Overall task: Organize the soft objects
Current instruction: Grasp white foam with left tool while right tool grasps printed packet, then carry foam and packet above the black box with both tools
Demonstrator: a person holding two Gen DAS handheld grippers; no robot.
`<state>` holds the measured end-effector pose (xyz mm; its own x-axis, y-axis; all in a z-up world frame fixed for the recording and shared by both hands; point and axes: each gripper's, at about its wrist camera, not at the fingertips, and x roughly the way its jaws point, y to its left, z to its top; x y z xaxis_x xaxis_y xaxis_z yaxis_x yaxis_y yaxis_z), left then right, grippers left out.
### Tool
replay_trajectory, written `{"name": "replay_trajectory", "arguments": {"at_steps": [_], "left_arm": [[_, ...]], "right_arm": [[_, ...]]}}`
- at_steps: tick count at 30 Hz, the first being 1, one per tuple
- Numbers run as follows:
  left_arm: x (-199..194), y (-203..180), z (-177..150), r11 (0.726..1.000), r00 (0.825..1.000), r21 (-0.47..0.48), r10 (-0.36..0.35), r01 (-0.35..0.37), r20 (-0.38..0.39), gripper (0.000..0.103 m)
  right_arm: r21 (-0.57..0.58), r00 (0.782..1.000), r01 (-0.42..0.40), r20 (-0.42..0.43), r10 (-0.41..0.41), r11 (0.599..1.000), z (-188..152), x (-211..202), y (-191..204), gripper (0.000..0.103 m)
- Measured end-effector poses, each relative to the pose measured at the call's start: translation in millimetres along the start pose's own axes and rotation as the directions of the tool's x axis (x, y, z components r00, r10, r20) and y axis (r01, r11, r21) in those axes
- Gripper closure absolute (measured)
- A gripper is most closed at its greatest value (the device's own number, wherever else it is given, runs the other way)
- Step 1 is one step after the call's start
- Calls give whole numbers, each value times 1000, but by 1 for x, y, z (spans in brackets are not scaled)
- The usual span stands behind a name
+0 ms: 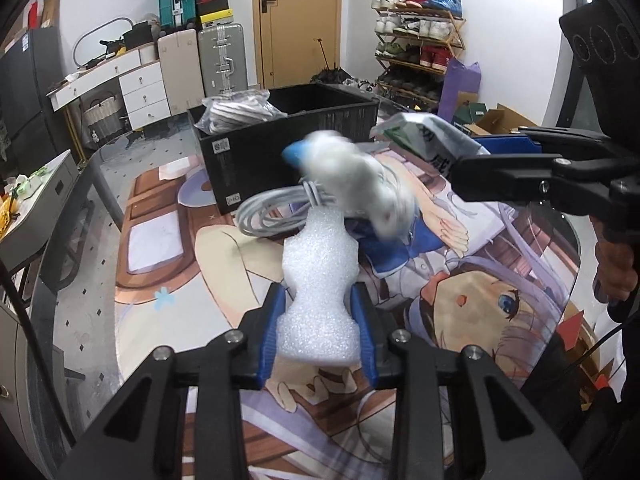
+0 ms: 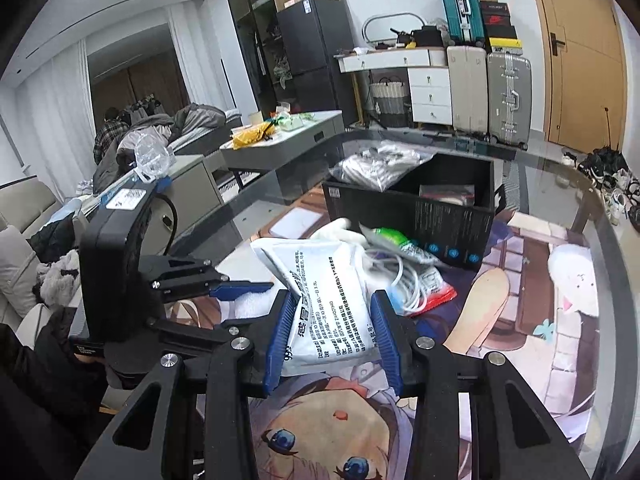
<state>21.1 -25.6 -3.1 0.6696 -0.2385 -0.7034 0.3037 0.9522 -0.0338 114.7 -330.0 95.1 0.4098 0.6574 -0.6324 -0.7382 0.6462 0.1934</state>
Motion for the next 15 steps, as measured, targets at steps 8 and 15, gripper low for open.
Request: {"name": "replay_trajectory", "arguments": {"at_steps": [8,15], "left_arm": [[-24,0,10,1000,998,-17,12,-11,68,71],[-36,3,21,999,992,-40,39,-35,119,71]], "right_arm": [[24,999,36,32,-37,999,2,-10,-8,63],[53,996,64,61,-67,997,4,-17,-16,63]]}}
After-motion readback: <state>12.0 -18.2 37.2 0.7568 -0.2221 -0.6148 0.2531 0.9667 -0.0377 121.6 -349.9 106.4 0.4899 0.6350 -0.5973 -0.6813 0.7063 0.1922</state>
